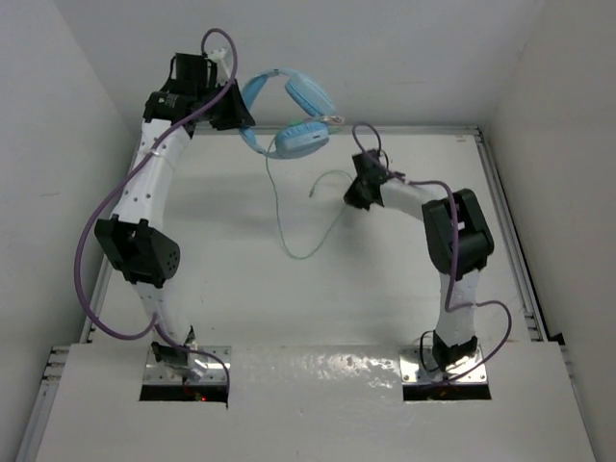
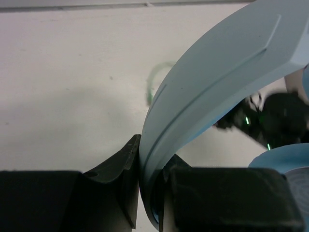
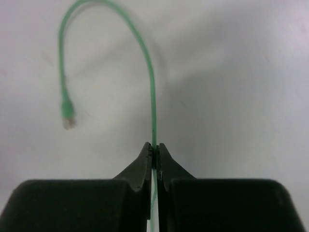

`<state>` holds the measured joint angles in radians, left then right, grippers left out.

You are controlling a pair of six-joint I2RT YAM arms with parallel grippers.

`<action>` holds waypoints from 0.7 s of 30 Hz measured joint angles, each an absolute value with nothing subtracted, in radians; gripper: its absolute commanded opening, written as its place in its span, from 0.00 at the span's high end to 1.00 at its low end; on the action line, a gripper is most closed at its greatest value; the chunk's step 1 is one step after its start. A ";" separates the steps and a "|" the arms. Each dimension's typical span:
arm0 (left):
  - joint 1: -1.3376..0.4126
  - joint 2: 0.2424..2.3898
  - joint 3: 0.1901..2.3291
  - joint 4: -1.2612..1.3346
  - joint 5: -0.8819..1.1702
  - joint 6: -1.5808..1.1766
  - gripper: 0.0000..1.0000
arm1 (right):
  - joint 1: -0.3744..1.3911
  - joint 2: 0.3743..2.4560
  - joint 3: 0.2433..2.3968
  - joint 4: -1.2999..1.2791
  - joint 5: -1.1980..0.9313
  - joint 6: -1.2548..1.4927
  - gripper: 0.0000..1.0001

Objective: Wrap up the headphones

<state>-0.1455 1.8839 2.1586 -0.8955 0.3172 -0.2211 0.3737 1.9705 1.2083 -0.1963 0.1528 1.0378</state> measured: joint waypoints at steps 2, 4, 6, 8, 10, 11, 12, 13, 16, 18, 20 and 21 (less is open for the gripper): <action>-0.169 1.873 2.133 -0.885 0.351 -0.219 1.00 | 0.356 2.079 1.434 -0.192 0.155 1.030 1.00; -0.186 1.858 2.091 -0.874 0.398 -0.223 1.00 | 0.339 2.140 1.613 -0.184 0.160 1.030 1.00; -0.202 1.854 2.064 -0.871 0.449 -0.227 1.00 | 0.321 2.156 1.726 -0.177 0.183 1.032 1.00; -0.210 1.853 2.051 -0.873 0.474 -0.226 1.00 | 0.298 2.154 1.781 -0.171 0.209 1.037 1.00; -0.210 1.852 2.050 -0.873 0.483 -0.218 1.00 | 0.263 2.154 1.814 -0.169 0.226 1.046 1.00; -0.208 1.850 2.050 -0.872 0.490 -0.212 1.00 | 0.241 2.156 1.826 -0.175 0.233 1.049 1.00; -0.210 1.849 2.050 -0.872 0.499 -0.204 1.00 | 0.216 2.164 1.851 -0.198 0.237 1.052 1.00; -0.212 1.847 2.050 -0.873 0.505 -0.194 1.00 | 0.190 2.178 1.885 -0.213 0.242 1.053 1.00; -0.234 1.847 2.045 -0.890 0.513 -0.128 1.00 | 0.111 2.238 2.029 -0.257 0.256 1.056 1.00; -0.275 1.847 2.025 -0.916 0.514 -0.068 1.00 | 0.068 2.263 2.109 -0.268 0.262 1.056 1.00; -0.335 1.847 1.972 -0.942 0.518 0.002 1.00 | 0.025 2.266 2.156 -0.270 0.268 1.056 1.00; -0.364 1.850 1.943 -0.958 0.522 0.030 1.00 | 0.007 2.264 2.172 -0.267 0.275 1.056 1.00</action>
<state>-0.3641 1.8496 1.9434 -0.9577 0.5224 0.0296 0.0067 2.2639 2.1723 -0.2668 0.2752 1.0561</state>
